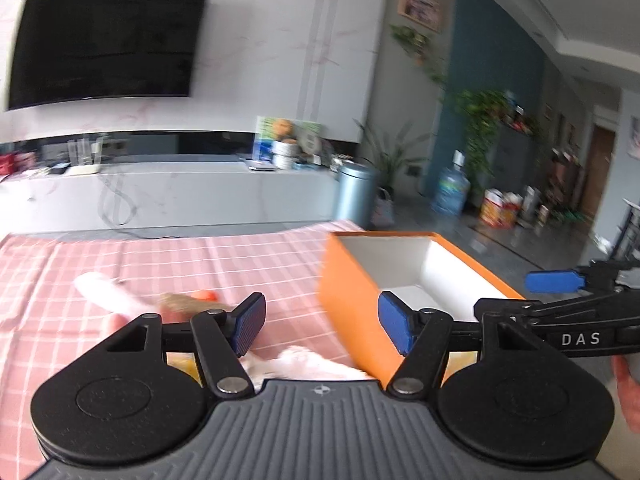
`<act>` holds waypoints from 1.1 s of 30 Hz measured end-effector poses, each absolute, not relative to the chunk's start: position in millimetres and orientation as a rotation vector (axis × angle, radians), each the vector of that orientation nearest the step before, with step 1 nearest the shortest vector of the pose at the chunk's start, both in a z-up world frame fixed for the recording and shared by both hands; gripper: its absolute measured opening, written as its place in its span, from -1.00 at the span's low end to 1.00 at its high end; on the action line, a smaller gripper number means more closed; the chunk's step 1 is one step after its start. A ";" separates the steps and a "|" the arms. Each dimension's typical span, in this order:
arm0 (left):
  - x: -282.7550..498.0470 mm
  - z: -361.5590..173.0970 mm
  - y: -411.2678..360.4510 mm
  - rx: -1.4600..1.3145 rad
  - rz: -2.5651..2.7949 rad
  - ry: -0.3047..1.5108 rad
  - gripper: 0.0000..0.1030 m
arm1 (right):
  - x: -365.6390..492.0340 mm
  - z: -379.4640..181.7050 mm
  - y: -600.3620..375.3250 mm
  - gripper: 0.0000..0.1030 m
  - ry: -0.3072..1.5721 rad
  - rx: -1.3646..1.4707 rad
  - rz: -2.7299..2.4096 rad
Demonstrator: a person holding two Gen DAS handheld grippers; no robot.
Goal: Organize soft objects
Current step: 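Move both tools back over the pile of soft items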
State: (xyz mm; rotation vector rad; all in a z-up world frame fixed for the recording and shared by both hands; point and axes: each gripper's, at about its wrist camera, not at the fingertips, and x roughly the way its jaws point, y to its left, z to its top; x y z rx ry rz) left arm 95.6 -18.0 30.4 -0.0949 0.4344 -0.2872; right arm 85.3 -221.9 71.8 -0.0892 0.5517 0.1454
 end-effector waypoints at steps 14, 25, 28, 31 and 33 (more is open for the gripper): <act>68.9 0.1 56.0 -0.161 -0.048 0.424 0.47 | 70.5 35.1 -123.6 0.48 0.439 -0.055 0.242; 57.9 -34.7 96.0 -0.208 -0.007 0.492 0.47 | 83.9 -4.6 -88.6 0.52 0.538 -0.110 0.283; 62.3 -39.2 102.2 -0.230 -0.033 0.516 0.51 | 90.1 -13.4 -85.2 0.40 0.565 -0.122 0.302; 69.1 -43.4 99.4 -0.174 -0.003 0.532 0.63 | 97.3 -19.5 -79.2 0.33 0.584 -0.139 0.319; 73.2 -45.4 97.6 -0.146 -0.013 0.545 0.64 | 101.9 -22.3 -75.2 0.27 0.593 -0.145 0.332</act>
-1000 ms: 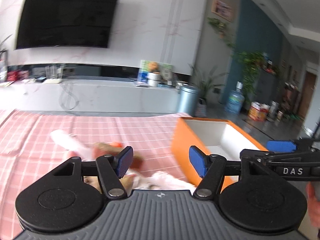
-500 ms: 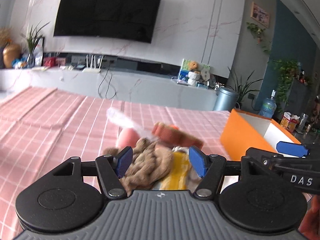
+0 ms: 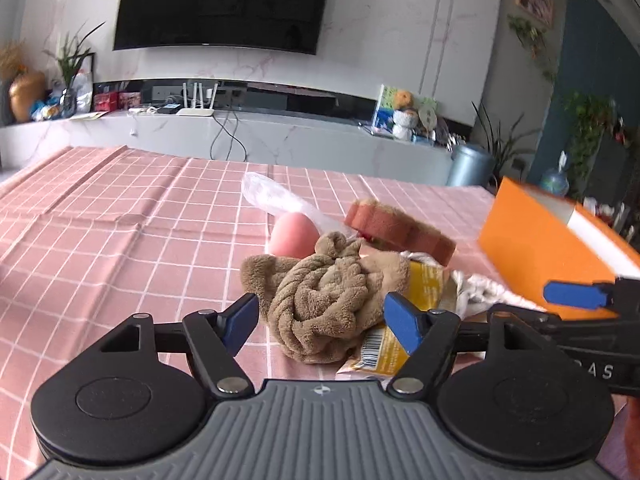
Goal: Organize soft objects
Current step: 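Move both tools back over the pile of soft items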
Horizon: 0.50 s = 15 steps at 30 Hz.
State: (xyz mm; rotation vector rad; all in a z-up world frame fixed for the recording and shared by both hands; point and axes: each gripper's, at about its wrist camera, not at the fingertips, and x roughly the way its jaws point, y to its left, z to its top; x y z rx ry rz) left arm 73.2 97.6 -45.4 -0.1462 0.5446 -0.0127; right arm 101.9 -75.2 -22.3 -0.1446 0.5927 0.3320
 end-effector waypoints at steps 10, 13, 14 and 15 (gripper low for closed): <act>96.6 -55.3 91.7 0.029 -0.112 0.571 0.53 | 125.6 -34.9 -60.8 -0.37 0.628 -0.145 0.399; 100.0 -61.9 90.7 0.068 -0.138 0.598 0.50 | 131.6 -37.9 -56.7 -0.50 0.650 -0.123 0.428; 100.1 -64.0 89.8 0.086 -0.141 0.600 0.50 | 133.4 -38.9 -55.0 -0.50 0.658 -0.117 0.434; 100.8 -65.7 89.2 0.102 -0.142 0.602 0.50 | 135.3 -40.3 -53.2 -0.50 0.666 -0.111 0.441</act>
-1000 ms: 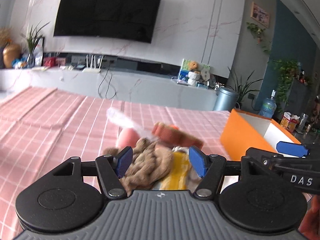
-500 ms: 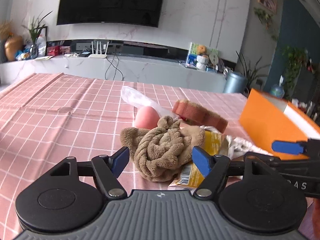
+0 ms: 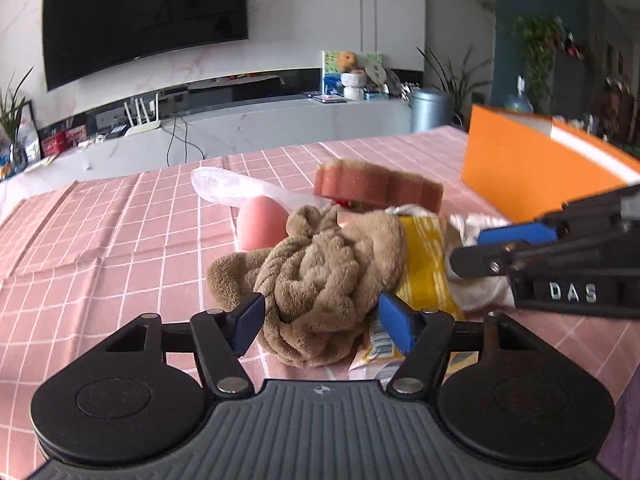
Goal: Organize soft objects
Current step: 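Move both tools back over the pile of soft items, then grasp the brown towel with the left gripper while the right gripper grasps the yellow packet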
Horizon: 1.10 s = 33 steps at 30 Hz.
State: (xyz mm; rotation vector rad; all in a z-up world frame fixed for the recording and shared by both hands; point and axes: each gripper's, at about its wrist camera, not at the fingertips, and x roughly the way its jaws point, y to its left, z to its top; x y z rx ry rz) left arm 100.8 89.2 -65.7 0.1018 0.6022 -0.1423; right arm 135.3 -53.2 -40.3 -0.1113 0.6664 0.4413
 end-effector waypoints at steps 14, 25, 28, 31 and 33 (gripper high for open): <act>108.7 -71.3 79.6 0.196 -0.148 0.594 -0.24 | 141.6 -46.8 -42.9 -0.31 0.731 -0.028 0.461; 93.6 -56.9 94.4 0.089 -0.101 0.610 -0.43 | 138.5 -47.7 -44.2 -1.00 0.757 0.007 0.495; 87.1 -52.0 100.3 0.043 -0.092 0.619 -0.43 | 132.9 -44.7 -43.8 -1.00 0.741 -0.015 0.509; 81.0 -48.7 103.5 0.018 -0.082 0.645 -0.43 | 124.9 -39.5 -44.5 -1.00 0.722 -0.037 0.533; 76.7 -46.4 104.4 -0.004 -0.081 0.671 -0.43 | 118.5 -35.2 -46.9 -1.00 0.709 -0.053 0.552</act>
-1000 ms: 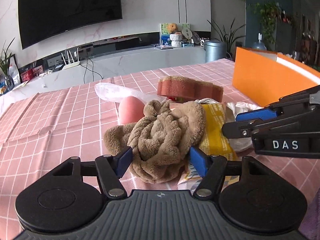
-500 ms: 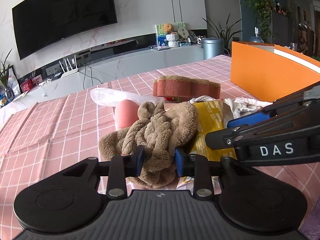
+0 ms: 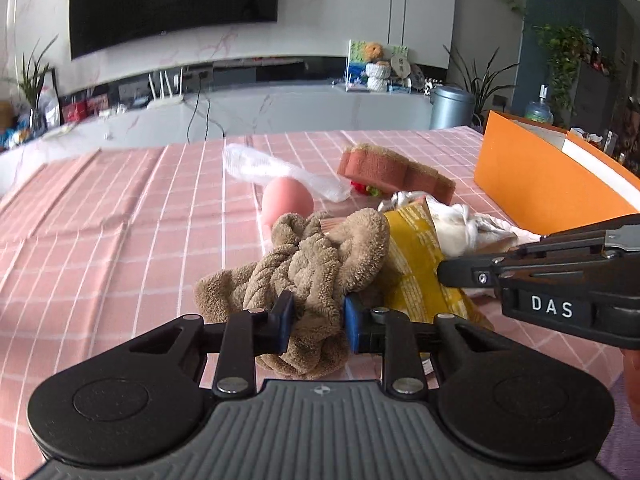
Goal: Organize soft objects
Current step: 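Grasp the brown towel with the left gripper while the right gripper grasps the yellow packet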
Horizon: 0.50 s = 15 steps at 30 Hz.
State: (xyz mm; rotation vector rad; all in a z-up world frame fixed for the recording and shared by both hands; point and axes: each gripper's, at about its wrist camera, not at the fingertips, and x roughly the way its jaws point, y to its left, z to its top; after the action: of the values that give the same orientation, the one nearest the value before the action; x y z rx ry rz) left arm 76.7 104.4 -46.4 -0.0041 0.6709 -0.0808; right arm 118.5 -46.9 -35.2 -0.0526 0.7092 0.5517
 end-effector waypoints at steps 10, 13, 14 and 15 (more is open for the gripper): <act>52.0 -47.7 84.4 0.042 -0.093 0.758 -0.43 | 90.0 -37.1 -83.1 -1.00 0.782 -0.066 0.565; 46.2 -49.4 77.4 0.071 -0.101 0.759 -0.42 | 87.3 -40.9 -94.1 -1.00 0.806 -0.045 0.544; 45.5 -50.2 75.1 0.086 -0.100 0.756 -0.37 | 87.5 -41.6 -96.2 -1.00 0.809 -0.037 0.540; 44.6 -51.3 72.4 0.101 -0.096 0.748 -0.33 | 87.7 -41.8 -97.1 -1.00 0.810 -0.029 0.537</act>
State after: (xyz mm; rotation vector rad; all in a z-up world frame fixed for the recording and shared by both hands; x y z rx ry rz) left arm 44.6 72.4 -51.3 0.1008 0.7485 -0.0957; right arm 87.7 -97.1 -41.8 -0.0287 0.8100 0.5374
